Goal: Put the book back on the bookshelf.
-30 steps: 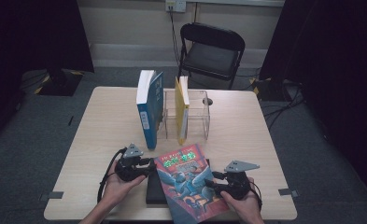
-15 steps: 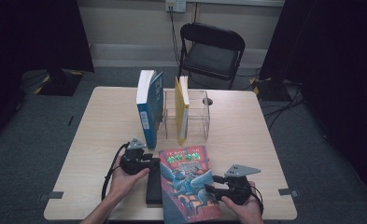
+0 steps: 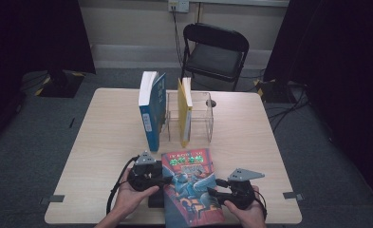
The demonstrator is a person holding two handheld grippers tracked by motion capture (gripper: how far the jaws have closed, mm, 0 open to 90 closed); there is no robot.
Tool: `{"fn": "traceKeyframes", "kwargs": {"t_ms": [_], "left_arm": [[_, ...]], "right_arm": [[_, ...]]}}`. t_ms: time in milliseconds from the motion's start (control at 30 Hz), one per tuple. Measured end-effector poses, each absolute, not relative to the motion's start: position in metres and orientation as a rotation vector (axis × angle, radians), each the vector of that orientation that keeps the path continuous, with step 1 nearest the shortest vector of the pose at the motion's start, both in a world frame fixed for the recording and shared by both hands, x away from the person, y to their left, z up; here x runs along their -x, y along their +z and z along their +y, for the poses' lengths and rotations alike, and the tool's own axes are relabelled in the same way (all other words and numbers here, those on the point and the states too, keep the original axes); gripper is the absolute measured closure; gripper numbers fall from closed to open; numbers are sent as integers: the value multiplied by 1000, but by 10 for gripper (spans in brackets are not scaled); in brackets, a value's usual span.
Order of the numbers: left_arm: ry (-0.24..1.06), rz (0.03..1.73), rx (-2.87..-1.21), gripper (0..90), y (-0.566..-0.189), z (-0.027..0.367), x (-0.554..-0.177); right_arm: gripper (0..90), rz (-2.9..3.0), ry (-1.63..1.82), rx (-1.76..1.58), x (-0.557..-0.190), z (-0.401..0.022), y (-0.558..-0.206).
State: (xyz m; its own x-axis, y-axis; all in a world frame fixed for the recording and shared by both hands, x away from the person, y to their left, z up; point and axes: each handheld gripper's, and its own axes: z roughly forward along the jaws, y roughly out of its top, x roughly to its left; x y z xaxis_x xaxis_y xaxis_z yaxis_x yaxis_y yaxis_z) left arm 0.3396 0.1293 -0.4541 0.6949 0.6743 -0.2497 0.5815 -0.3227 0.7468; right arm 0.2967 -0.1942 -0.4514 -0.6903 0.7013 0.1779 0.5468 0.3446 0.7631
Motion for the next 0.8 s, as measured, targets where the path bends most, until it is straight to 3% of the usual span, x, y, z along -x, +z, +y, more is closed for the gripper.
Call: {"fn": "traceKeyframes", "kwargs": {"t_ms": [633,800], "left_arm": [[82,1014,-1954,414,-461,146,-354],[81,994,-1950,436,-462,148,-348]], "right_arm": [[494,2393,1246,-1118,-298,-175,-451],[401,2377,1242,-1157,-316,-174,-452]]}}
